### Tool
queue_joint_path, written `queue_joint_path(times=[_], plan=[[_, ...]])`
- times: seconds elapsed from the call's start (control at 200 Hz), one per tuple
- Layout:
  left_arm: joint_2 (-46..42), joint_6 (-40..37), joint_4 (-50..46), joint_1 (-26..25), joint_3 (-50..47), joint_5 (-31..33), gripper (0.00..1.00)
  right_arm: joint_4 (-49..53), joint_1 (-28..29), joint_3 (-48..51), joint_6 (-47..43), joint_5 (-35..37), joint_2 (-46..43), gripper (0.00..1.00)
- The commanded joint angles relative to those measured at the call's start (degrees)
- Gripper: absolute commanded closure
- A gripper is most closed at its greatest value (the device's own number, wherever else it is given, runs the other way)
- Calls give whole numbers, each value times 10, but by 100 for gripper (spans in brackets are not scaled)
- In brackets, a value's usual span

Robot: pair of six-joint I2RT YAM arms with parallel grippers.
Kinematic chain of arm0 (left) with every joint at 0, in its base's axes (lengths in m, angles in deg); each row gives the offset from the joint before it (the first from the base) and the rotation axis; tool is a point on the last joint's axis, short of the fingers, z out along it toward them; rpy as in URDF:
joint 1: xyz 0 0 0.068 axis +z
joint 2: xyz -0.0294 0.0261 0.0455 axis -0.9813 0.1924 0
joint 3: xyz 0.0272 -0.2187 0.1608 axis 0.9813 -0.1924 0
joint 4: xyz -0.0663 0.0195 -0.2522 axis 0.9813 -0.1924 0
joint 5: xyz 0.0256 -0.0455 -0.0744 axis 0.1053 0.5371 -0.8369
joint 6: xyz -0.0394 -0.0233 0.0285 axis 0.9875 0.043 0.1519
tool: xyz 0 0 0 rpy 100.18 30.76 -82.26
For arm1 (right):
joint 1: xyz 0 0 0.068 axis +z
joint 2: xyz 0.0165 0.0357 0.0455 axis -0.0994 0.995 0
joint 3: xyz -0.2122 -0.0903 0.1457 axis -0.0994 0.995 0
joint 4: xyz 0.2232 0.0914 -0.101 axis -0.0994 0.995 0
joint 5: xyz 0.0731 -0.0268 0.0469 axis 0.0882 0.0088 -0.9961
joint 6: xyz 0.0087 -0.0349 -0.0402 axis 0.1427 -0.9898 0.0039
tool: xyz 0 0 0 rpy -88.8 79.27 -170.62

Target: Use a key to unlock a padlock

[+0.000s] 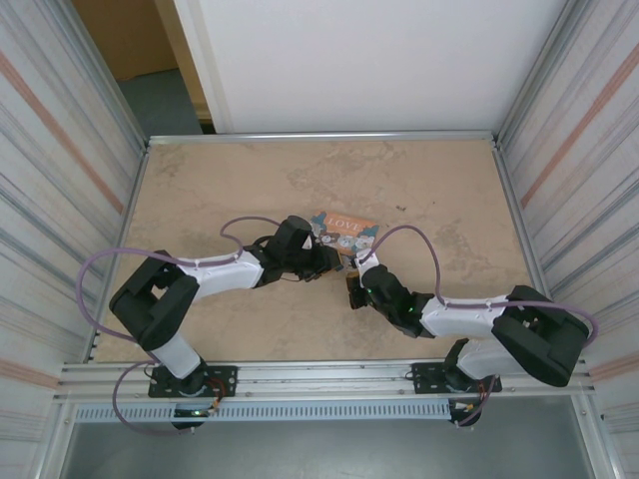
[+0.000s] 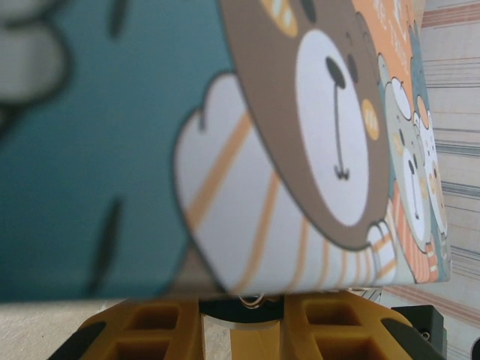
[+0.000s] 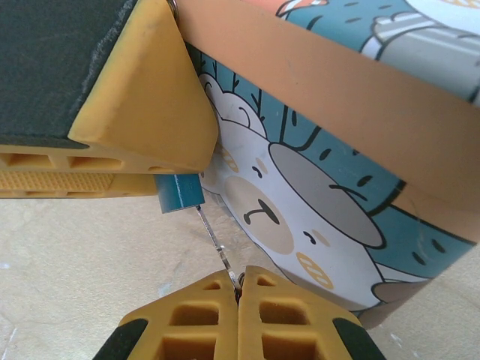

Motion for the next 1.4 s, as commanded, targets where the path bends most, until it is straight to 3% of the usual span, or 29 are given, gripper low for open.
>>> queue_joint_path(times=[0.0, 1.398], plan=[[4, 3, 25, -5, 11, -17, 98, -22, -2, -21, 2, -5, 7, 100], [3, 6, 25, -7, 9, -16, 98, -32, -5, -11, 7, 11, -18, 100]])
